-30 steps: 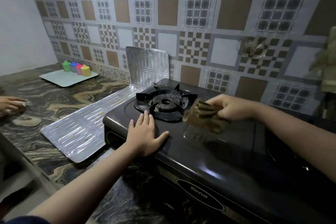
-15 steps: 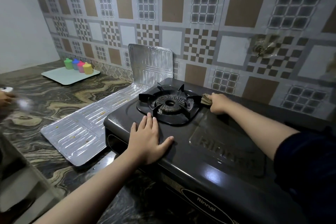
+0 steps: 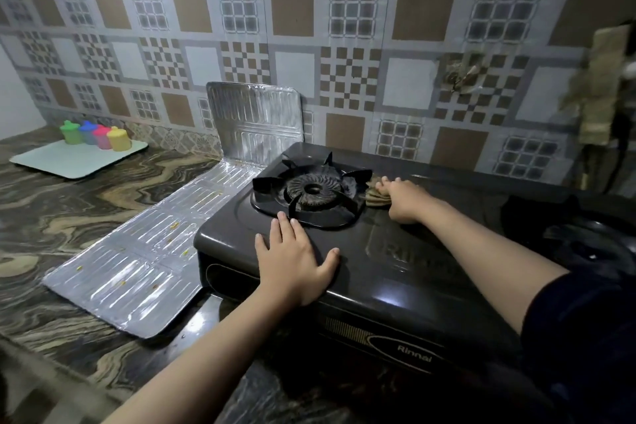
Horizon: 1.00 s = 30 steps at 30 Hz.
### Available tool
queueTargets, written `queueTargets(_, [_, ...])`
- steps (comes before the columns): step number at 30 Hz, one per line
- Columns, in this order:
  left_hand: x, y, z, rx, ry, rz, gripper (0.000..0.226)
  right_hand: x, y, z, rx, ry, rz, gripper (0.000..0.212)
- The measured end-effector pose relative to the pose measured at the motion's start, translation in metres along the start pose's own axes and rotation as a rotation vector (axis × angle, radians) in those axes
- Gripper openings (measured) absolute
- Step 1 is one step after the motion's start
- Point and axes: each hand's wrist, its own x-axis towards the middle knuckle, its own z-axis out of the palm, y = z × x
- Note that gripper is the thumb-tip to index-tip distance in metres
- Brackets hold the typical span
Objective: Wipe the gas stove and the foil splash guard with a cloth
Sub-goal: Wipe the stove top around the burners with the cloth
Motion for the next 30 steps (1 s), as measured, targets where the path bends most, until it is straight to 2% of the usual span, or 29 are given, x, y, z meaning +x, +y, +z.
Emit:
queueTargets(7, [0.003,-0.001,0.000,-0.074,0.013,0.020,0.098,-0.043,-0.024,0.008,0.070,-0.004,0.068,0.081])
queueTargets(18, [-0.001,-0.005,-0.003,-0.132,-0.022,0.061,0.098,-0.102,-0.053,0.027,0.104,-0.034,0.033,0.089])
queueTargets(26, [-0.001,-0.007,-0.001,-0.151,-0.033,0.084,0.099,-0.136,-0.056,0.034,0.234,-0.002,-0.049,0.090])
queueTargets(30, [-0.001,-0.008,-0.001,-0.160,-0.033,0.086,0.098,-0.151,-0.045,0.041,0.405,0.032,-0.066,0.090])
